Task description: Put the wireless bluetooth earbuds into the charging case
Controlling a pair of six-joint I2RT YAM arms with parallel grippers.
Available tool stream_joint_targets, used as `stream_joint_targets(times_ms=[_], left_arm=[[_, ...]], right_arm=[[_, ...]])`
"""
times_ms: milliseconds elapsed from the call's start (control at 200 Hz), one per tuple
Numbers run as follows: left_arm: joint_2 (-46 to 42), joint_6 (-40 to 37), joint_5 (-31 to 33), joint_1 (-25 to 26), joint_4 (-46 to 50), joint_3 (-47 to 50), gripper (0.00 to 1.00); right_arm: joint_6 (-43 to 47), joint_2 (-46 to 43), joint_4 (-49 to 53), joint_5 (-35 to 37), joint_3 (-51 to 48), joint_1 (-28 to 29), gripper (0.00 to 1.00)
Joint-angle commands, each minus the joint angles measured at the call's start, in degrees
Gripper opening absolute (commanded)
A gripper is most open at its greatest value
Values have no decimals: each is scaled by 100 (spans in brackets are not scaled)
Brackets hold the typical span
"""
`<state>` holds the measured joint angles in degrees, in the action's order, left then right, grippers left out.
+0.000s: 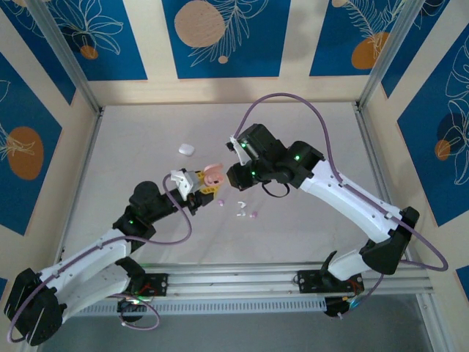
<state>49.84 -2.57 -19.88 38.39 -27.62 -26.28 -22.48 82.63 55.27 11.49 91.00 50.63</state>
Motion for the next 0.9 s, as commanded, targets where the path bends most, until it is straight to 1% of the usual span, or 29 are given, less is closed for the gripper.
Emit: stream_joint_targets(times_ms=[0, 605, 690, 895], left_arm=[[-63, -165, -95, 40, 13, -112, 33], [73, -297, -305, 37, 2, -184, 33], [104, -272, -298, 38, -7, -215, 33], [193, -149, -267, 38, -88, -237, 34]], right_arm=[[121, -15, 168, -139, 260, -10, 18], [286, -9, 306, -373, 357, -97, 18], [280, 6, 218, -530, 366, -89, 18], [331, 163, 154, -551, 431, 6, 18]])
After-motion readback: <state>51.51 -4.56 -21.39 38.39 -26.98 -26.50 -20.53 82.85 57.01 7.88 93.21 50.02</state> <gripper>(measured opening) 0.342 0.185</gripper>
